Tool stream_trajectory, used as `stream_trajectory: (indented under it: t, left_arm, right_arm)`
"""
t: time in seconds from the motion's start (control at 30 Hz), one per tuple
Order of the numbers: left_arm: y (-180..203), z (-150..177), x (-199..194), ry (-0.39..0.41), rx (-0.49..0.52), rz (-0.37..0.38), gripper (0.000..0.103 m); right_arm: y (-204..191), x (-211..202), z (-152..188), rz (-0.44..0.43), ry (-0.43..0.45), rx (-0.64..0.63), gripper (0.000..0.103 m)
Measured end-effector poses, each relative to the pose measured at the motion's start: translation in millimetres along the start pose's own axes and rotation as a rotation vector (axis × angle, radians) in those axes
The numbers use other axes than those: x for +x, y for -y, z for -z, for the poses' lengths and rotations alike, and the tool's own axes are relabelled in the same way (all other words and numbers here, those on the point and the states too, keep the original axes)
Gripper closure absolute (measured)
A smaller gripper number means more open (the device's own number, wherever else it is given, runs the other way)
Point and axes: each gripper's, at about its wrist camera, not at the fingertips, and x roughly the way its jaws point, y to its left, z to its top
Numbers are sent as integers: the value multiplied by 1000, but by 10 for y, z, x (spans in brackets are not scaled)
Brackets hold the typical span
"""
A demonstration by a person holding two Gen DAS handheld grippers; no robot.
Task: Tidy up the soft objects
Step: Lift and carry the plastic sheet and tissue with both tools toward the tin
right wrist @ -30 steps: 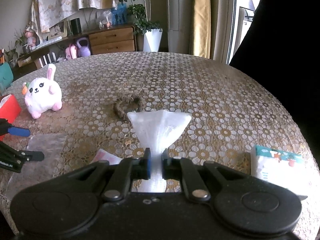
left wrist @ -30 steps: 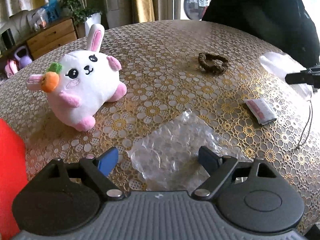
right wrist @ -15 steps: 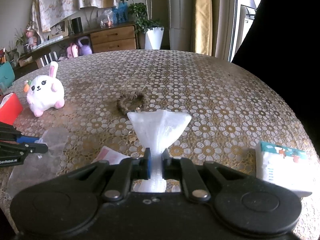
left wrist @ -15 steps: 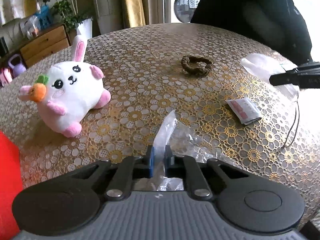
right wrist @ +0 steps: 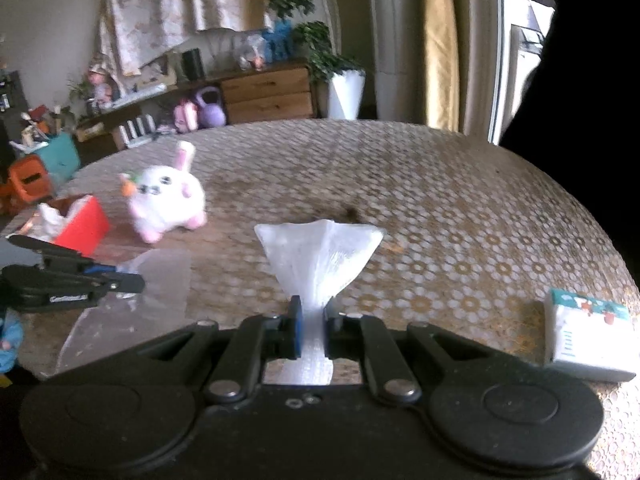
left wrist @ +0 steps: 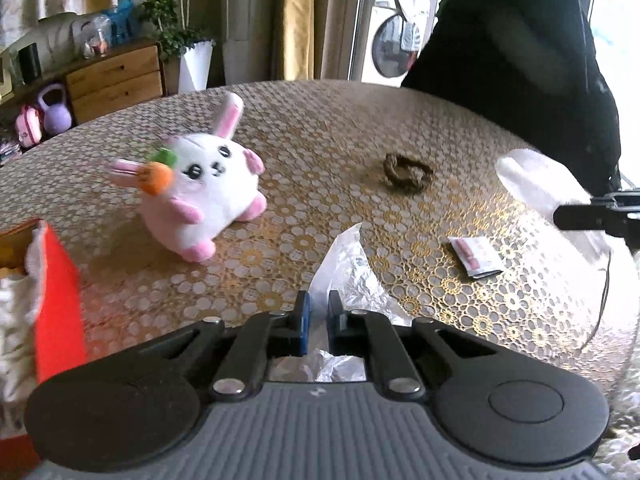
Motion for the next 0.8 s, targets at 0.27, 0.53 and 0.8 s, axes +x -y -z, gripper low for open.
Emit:
stream_trajectory:
  t: [0.27,0.53,0.8]
  left_arm:
    - [-260,31,-512,35,-70,-3,95]
    - [-604,39,-1028,95,-125,-42,94]
    - [-1062,-41,-1510,189,-156,-126,94]
  right_arm:
    - [-534,-289,-91,-92,23,-57,95]
    - [-1104,-464,-275,-161,43,-131,95]
    - [-1694,-482,-507,-211,78,-203,95]
